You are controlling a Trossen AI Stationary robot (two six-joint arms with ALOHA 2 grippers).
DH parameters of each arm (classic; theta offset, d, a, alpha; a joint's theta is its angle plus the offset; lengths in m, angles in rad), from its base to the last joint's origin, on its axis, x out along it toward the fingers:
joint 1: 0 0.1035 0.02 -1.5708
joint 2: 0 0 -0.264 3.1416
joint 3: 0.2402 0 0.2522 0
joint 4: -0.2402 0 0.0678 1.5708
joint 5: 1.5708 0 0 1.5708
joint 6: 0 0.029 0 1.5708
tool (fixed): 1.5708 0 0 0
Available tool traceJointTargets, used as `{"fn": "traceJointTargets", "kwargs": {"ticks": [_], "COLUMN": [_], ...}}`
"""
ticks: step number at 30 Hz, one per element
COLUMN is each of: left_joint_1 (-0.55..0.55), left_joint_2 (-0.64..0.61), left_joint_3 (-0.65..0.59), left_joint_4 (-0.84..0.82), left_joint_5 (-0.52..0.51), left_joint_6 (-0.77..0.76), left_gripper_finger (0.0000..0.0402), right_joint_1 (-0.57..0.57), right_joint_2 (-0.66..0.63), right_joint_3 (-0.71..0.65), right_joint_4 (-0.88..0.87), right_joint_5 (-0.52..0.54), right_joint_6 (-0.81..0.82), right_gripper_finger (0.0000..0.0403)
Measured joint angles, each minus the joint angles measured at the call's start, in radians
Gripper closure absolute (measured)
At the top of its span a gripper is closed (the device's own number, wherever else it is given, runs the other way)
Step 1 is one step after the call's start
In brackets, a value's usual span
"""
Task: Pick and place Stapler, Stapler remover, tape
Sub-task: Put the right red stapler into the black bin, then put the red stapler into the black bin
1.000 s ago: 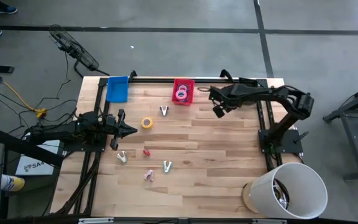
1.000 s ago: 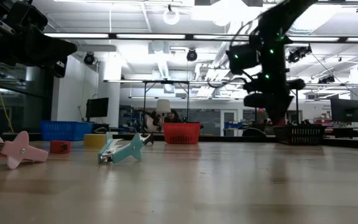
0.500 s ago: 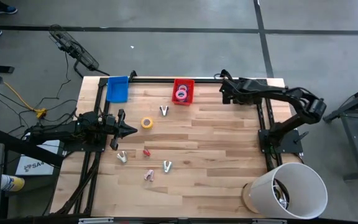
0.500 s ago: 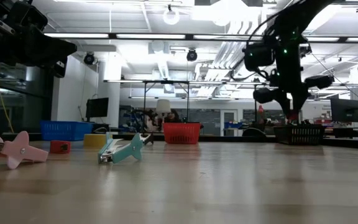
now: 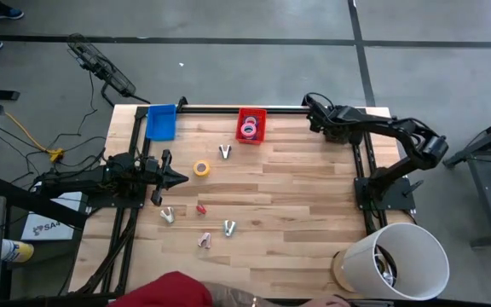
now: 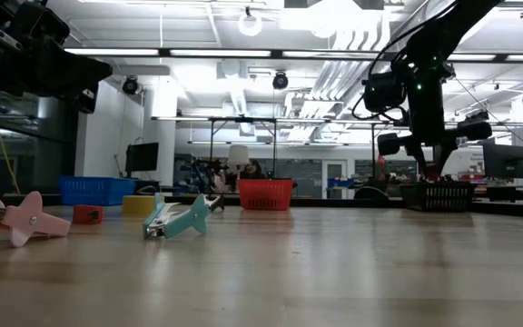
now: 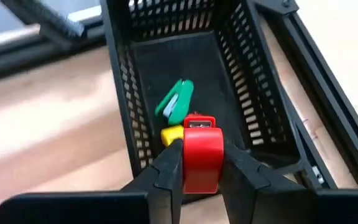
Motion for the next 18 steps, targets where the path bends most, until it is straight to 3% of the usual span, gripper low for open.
{"fn": "traceJointTargets", "kwargs": {"ticks": [18], "left_joint_1": [0.0], "left_joint_2": [0.0], "left_joint_3": [0.0], "left_joint_4": [0.0], "left_joint_5": [0.0], "left_joint_6": [0.0], "left_gripper_finger": [0.0401], "right_joint_1": [-0.09], "right_joint_2": [0.06], "right_joint_3": [0.0], "right_joint_4": [0.009], "right_joint_5": [0.017], "right_joint_6": [0.043], "right_gripper_finger": [0.0309]}}
